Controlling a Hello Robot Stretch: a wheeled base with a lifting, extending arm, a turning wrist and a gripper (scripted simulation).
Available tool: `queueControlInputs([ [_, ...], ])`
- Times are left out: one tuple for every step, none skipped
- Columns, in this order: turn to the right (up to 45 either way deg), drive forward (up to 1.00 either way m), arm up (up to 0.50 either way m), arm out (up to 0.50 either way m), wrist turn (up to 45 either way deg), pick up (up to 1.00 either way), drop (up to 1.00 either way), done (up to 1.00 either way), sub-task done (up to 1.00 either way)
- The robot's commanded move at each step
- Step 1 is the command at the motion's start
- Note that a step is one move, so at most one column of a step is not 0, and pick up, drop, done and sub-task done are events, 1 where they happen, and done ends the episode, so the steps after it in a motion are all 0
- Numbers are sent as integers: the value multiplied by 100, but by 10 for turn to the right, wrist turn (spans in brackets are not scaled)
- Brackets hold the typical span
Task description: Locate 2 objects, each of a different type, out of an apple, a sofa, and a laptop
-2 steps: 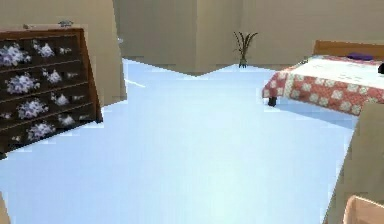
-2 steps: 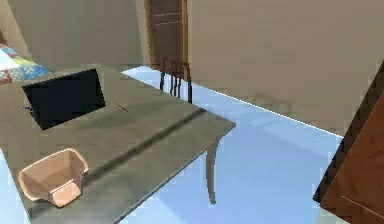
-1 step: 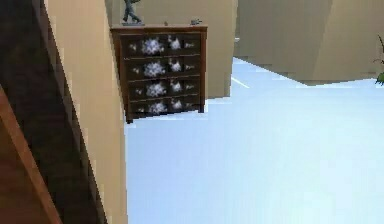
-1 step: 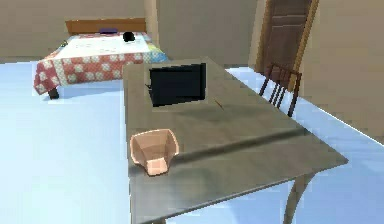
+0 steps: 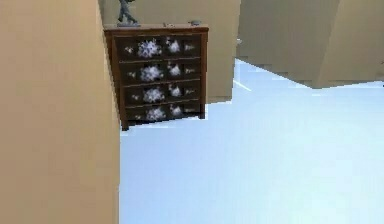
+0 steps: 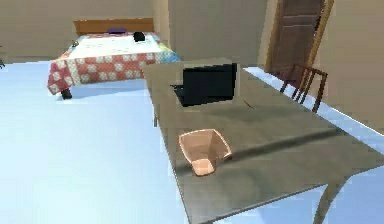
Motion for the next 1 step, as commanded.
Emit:
queueControlInputs([
  [300, 0, 0, 0, 0, 0, 0, 0, 0],
])
